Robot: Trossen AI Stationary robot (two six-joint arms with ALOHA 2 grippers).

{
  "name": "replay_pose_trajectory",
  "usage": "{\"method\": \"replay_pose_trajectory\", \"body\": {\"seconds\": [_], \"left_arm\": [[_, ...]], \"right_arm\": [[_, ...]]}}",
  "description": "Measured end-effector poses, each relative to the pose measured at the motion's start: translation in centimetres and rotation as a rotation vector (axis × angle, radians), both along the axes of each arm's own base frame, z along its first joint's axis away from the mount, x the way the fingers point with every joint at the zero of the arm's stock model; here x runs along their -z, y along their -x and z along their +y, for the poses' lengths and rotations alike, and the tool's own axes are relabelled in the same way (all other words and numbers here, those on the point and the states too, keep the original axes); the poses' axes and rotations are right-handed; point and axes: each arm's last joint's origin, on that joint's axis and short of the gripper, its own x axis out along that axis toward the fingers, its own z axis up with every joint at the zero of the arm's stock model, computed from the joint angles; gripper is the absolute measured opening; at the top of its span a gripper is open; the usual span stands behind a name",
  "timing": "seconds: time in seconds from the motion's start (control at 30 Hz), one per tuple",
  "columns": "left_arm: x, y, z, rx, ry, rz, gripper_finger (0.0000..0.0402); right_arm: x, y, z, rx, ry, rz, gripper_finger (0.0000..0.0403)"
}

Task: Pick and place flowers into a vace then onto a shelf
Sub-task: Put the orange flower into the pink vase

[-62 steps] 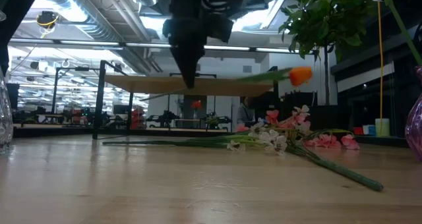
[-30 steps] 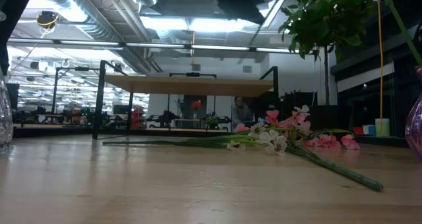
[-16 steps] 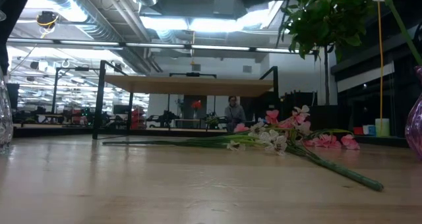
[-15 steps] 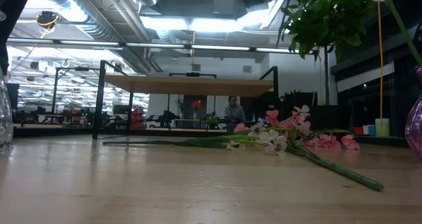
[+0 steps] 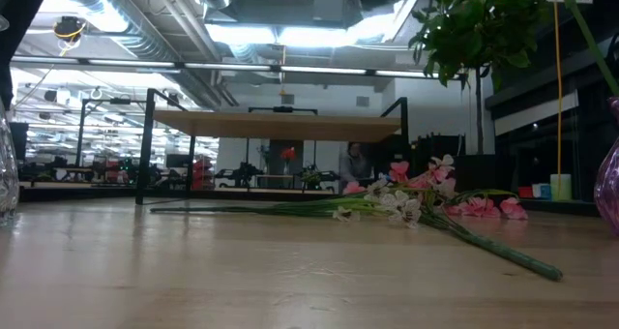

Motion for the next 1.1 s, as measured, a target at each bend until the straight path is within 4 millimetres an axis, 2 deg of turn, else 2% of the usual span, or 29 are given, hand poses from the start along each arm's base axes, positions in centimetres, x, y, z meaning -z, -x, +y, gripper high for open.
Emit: {"method": "replay_pose_trajectory", "body": {"seconds": [0.33, 0.53, 0.67, 1.1], "left_arm": [[2.0, -1.8, 0.5, -0.015, 0.05, -0.03, 0.0001], [2.0, -2.1, 0.4, -0.016, 0.086, -0.067, 0.0002], [2.3, -2.4, 0.0, -0.009, 0.093, -0.063, 0.0002], [1.9, -2.6, -2.0, 0.044, 0.064, -0.115, 0.0002]], "right_arm": [[-1.8, -0.1, 0.1, -0.02, 0.03, 0.062, 0.0093], [-2.8, 0.0, 0.1, -0.11, 0.033, 0.094, 0.0093], [-3.5, 0.1, -0.5, -0.095, 0.013, 0.107, 0.0093], [-3.5, -1.3, -2.4, -0.153, -0.005, 0.089, 0.0093]]}}
